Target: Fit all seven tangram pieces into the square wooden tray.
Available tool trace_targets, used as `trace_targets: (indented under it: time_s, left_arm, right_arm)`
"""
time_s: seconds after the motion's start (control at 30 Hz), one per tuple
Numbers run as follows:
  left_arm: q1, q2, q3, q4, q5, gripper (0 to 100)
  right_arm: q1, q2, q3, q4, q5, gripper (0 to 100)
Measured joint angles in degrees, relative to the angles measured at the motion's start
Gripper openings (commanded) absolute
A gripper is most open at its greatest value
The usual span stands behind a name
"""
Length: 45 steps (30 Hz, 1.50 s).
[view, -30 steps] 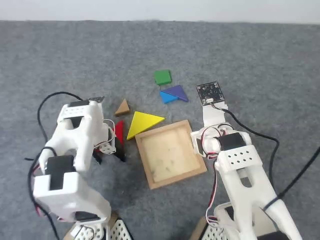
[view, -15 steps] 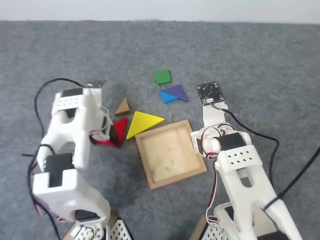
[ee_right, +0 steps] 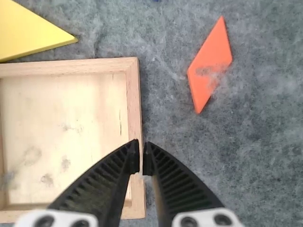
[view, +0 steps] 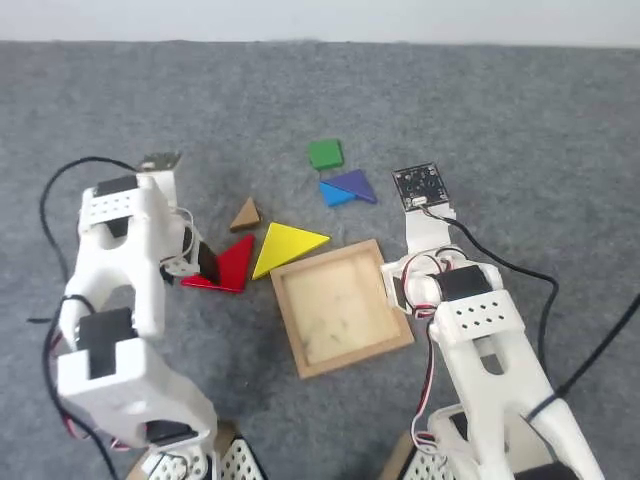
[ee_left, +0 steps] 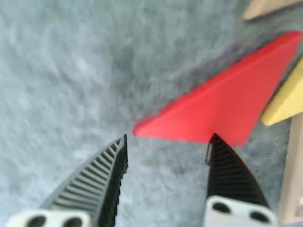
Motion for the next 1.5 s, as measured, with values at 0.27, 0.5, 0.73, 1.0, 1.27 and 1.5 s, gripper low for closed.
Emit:
trace_targets:
  time_s: [0.27, 0.5, 0.73, 1.0, 1.27, 1.5]
  left_arm:
    - [1.0, -0.5, 5.3, -5.5, 4.4, 25]
    - [0.8, -0.5, 5.3, -18.1, 4.5, 25]
    - [0.8, -0.5, 4.9, -25.7, 4.7, 25]
    - [3.5, -0.5, 4.4, -28.3, 11.7, 25]
    - [10.4, -2.0, -5.7, -14.5, 21.0, 25]
    - [18.9, 0.4, -10.4, -14.9, 32.6, 26]
  right_arm:
    - [0.0, 0.0, 0.0, 0.0, 0.0, 3.2]
    - [0.0, 0.0, 0.0, 0.0, 0.0, 3.2]
    - [0.0, 0.0, 0.0, 0.0, 0.0, 3.2]
    - [0.0, 0.0, 0.0, 0.0, 0.0, 3.2]
    - [0.0, 0.0, 0.0, 0.0, 0.0, 3.2]
    - [0.0, 0.0, 0.0, 0.0, 0.0, 3.2]
